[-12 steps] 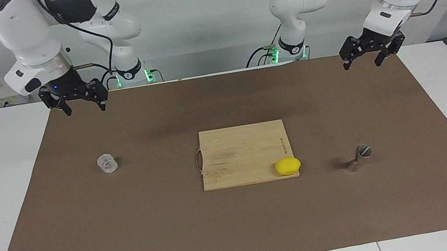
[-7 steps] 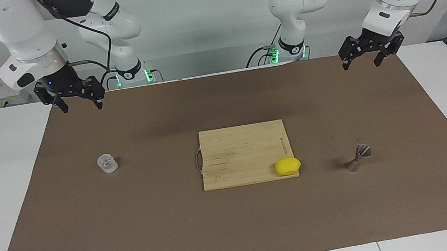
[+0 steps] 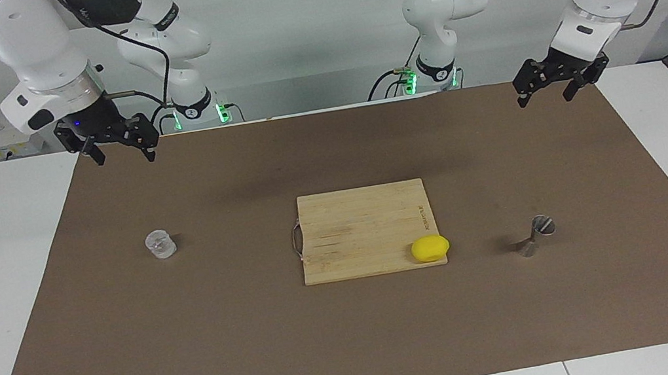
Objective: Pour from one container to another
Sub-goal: 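Open the left gripper and move it toward the dark metal cup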
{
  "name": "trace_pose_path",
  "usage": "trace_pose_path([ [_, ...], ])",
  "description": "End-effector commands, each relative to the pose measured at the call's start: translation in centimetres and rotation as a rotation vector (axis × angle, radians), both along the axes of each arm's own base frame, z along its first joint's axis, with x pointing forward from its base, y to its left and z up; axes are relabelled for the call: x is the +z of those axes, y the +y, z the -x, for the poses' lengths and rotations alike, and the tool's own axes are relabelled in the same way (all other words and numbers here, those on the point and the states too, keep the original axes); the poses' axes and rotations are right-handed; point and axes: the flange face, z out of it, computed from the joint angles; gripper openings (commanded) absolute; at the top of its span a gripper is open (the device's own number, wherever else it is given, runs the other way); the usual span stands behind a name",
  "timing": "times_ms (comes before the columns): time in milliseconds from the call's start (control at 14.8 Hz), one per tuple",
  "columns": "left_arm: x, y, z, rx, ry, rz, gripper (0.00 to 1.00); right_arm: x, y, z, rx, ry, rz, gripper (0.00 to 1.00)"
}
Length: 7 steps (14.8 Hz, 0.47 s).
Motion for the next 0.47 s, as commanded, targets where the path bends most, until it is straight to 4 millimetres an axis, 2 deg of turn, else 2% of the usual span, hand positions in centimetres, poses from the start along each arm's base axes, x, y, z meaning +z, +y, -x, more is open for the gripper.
trace_pose_path([
  [0, -3.2, 3.1, -1.8, 0.051, 0.082, 0.029, 1.00, -0.1, 0.1, 0.2, -0.014, 0.014, 0.003, 0.99],
  [203, -6.0, 6.2, -4.2, 0.122, 0.153, 0.083, 1.00, -0.2, 0.1, 0.2, -0.011, 0.016, 0.002, 1.00],
  [406, -8.4, 9.3, -4.6, 0.302, 0.198, 0.182, 1.00, -0.1, 0.1, 0.2, -0.011, 0.013, 0.002, 1.00],
])
